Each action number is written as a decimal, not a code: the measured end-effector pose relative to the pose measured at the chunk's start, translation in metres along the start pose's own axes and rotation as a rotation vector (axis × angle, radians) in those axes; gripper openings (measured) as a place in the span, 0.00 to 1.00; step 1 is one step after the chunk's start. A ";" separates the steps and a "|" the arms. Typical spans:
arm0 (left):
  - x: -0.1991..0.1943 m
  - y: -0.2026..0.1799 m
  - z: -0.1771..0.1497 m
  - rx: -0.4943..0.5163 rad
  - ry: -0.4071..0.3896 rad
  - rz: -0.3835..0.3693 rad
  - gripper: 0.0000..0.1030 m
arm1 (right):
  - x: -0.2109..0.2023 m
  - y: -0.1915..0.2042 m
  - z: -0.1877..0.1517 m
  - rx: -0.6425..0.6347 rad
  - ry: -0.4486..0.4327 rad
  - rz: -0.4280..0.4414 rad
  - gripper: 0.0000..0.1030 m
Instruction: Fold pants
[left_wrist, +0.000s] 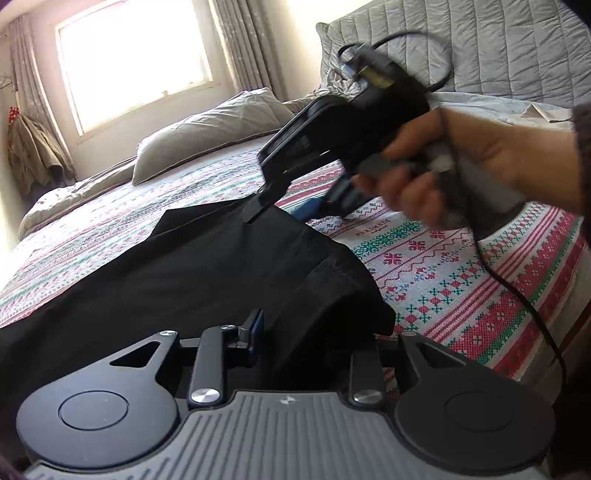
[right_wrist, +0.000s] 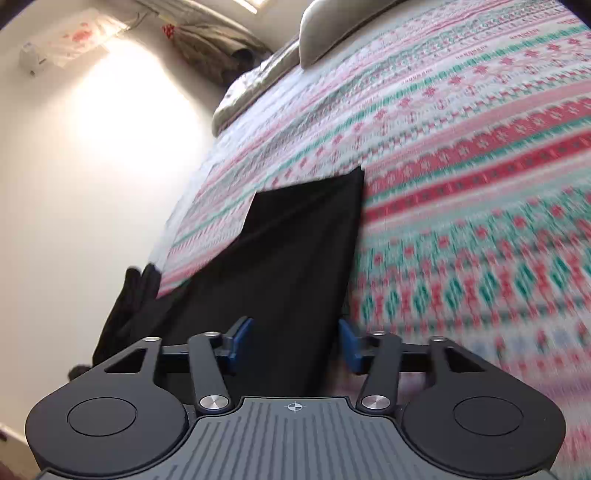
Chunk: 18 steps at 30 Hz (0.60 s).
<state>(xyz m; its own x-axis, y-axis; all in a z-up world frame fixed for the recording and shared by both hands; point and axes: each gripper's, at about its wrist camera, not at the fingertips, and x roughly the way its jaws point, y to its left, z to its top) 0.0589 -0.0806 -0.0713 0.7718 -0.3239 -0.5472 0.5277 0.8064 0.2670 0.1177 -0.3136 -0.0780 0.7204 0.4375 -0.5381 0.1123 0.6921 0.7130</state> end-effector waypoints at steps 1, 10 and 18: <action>0.001 -0.001 0.000 -0.004 0.000 0.004 0.28 | 0.008 -0.002 0.004 0.005 -0.015 -0.002 0.30; 0.004 -0.004 0.015 -0.073 -0.003 0.013 0.04 | 0.035 -0.002 0.027 -0.010 -0.139 -0.098 0.01; 0.005 -0.034 0.051 -0.173 -0.056 -0.190 0.03 | -0.040 -0.032 0.037 0.019 -0.257 -0.143 0.01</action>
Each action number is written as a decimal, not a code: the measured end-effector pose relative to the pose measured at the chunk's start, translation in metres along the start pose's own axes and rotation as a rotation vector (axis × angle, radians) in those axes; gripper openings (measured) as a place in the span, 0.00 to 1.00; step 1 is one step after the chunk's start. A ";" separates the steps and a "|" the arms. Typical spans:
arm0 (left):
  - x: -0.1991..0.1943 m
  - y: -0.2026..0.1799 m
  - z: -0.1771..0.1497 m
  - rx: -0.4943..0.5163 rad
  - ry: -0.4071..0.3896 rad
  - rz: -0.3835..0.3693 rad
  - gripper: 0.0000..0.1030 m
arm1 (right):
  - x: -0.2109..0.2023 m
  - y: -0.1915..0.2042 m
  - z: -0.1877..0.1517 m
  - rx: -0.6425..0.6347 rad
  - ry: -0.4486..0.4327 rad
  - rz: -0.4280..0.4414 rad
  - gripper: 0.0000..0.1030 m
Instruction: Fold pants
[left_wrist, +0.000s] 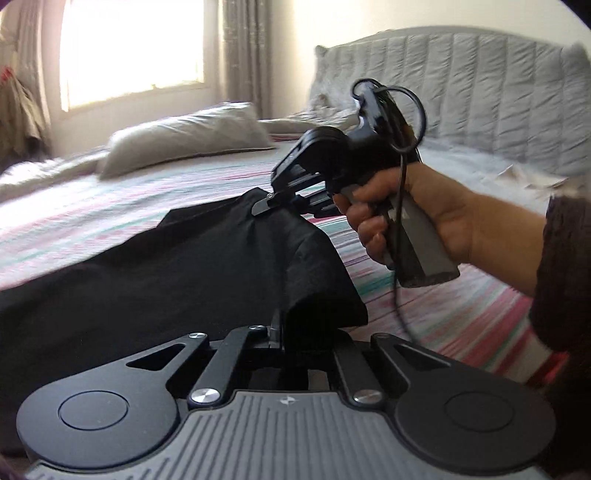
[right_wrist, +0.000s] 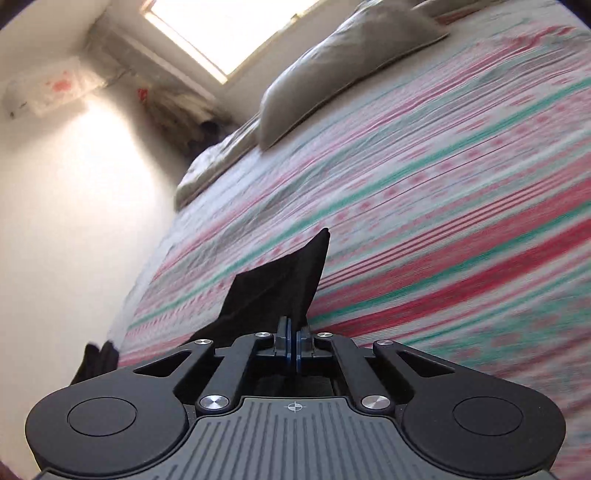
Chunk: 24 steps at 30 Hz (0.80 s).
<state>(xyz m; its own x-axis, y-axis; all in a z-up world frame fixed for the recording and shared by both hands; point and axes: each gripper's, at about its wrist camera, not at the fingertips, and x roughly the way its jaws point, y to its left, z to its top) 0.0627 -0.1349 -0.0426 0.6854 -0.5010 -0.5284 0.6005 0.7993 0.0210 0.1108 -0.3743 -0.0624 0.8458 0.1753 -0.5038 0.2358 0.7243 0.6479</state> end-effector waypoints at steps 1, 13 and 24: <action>0.002 -0.005 0.002 -0.015 -0.001 -0.033 0.03 | -0.014 -0.009 0.004 0.007 -0.016 -0.019 0.01; -0.001 -0.019 0.018 -0.168 -0.010 -0.247 0.03 | -0.122 -0.062 0.012 0.134 -0.167 -0.124 0.01; -0.045 0.045 0.008 -0.335 -0.087 -0.150 0.03 | -0.068 0.014 0.023 0.073 -0.184 0.060 0.02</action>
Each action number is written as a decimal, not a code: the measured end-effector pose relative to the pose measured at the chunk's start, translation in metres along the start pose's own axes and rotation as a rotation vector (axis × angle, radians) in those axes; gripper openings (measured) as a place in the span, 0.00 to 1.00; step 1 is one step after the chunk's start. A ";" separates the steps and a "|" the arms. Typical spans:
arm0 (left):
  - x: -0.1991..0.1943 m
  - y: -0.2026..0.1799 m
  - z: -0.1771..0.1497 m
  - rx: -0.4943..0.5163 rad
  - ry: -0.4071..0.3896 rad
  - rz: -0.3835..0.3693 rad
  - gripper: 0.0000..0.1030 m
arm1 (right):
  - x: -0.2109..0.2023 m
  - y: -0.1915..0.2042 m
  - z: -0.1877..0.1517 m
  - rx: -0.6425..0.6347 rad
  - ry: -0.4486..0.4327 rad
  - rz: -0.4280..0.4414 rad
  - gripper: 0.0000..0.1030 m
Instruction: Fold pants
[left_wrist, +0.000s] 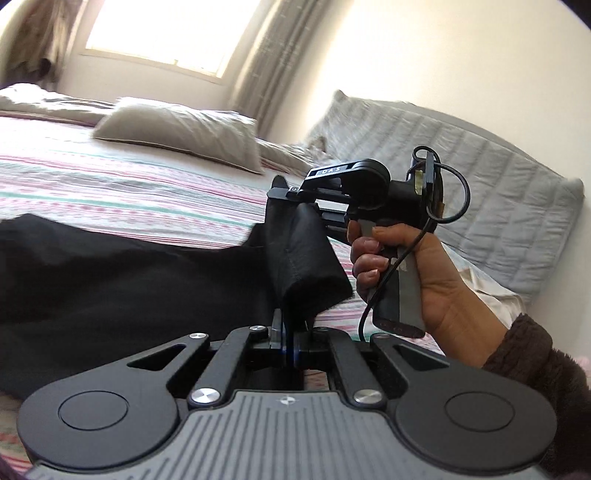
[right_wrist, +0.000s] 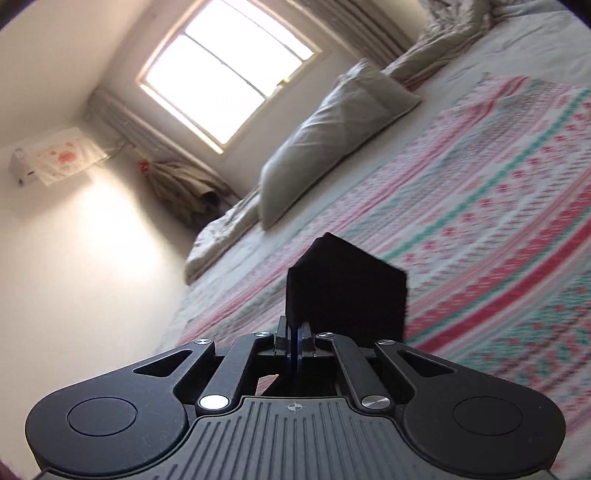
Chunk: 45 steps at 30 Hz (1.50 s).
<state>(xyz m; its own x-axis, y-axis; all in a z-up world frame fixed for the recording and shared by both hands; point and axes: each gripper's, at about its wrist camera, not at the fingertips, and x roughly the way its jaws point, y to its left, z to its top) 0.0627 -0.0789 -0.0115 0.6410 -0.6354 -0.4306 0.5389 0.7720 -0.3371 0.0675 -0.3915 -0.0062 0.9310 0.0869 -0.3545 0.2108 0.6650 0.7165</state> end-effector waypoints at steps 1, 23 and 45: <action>-0.005 0.007 -0.002 -0.008 -0.002 0.018 0.03 | 0.011 0.008 -0.003 -0.005 0.013 0.014 0.02; -0.044 0.061 -0.013 0.073 0.191 0.047 0.67 | 0.135 0.082 -0.092 -0.165 0.316 -0.002 0.51; 0.031 0.123 0.041 -0.227 0.196 0.083 0.27 | 0.030 0.064 -0.095 -0.387 0.350 -0.178 0.72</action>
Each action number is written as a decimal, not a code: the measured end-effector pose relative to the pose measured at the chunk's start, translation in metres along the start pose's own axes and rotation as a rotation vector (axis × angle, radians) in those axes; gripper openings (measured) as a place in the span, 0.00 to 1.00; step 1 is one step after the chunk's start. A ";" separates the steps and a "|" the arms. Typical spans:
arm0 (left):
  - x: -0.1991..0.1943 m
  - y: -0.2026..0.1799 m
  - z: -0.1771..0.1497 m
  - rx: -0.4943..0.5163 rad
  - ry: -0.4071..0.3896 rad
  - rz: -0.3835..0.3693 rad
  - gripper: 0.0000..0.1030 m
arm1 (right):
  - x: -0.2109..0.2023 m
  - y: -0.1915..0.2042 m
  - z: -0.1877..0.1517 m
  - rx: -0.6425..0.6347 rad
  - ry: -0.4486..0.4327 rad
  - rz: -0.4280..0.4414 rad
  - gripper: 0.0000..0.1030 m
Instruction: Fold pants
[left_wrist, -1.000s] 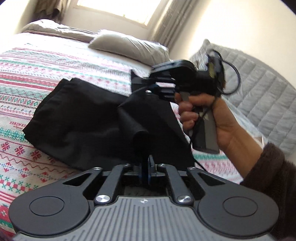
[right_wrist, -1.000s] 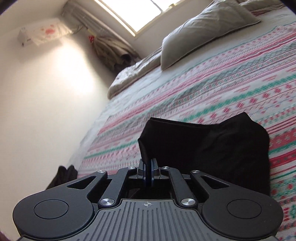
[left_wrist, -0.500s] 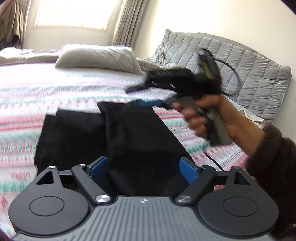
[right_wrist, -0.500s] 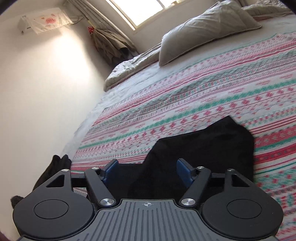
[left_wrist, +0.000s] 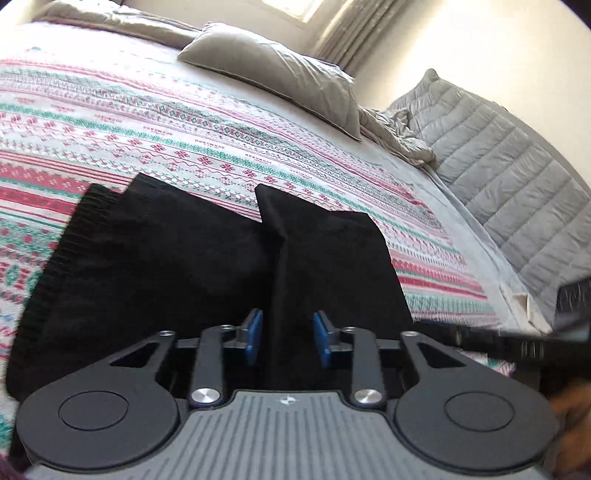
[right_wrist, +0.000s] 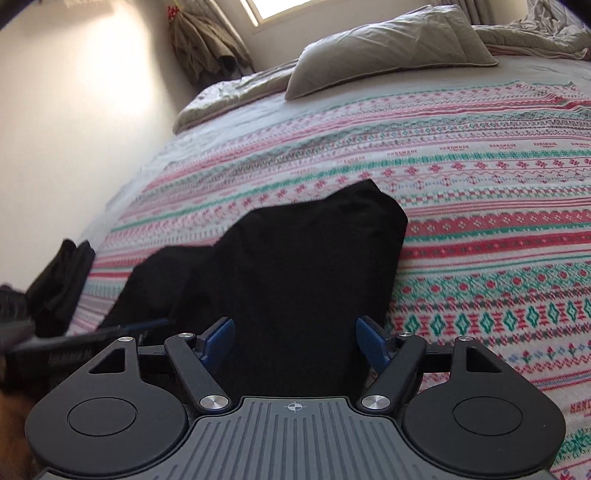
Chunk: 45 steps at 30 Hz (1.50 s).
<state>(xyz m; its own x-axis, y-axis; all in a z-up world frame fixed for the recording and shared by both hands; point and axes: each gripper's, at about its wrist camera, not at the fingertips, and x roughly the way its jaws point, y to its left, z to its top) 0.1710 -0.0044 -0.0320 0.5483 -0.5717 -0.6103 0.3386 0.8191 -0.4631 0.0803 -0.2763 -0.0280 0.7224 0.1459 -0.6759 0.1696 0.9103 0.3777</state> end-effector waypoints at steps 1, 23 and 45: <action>0.001 -0.003 0.000 0.004 -0.008 0.011 0.26 | 0.000 0.000 0.000 -0.004 0.004 -0.004 0.72; -0.071 0.026 0.033 0.156 -0.113 0.252 0.03 | 0.003 0.004 -0.009 -0.010 0.047 0.007 0.72; -0.059 0.122 0.017 -0.248 -0.004 -0.042 0.54 | 0.032 -0.005 -0.012 0.195 0.099 0.229 0.78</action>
<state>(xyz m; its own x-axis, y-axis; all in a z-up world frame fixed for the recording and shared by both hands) 0.1934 0.1298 -0.0415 0.5411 -0.6044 -0.5847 0.1631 0.7575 -0.6321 0.0944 -0.2717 -0.0591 0.6892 0.3841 -0.6143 0.1423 0.7596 0.6346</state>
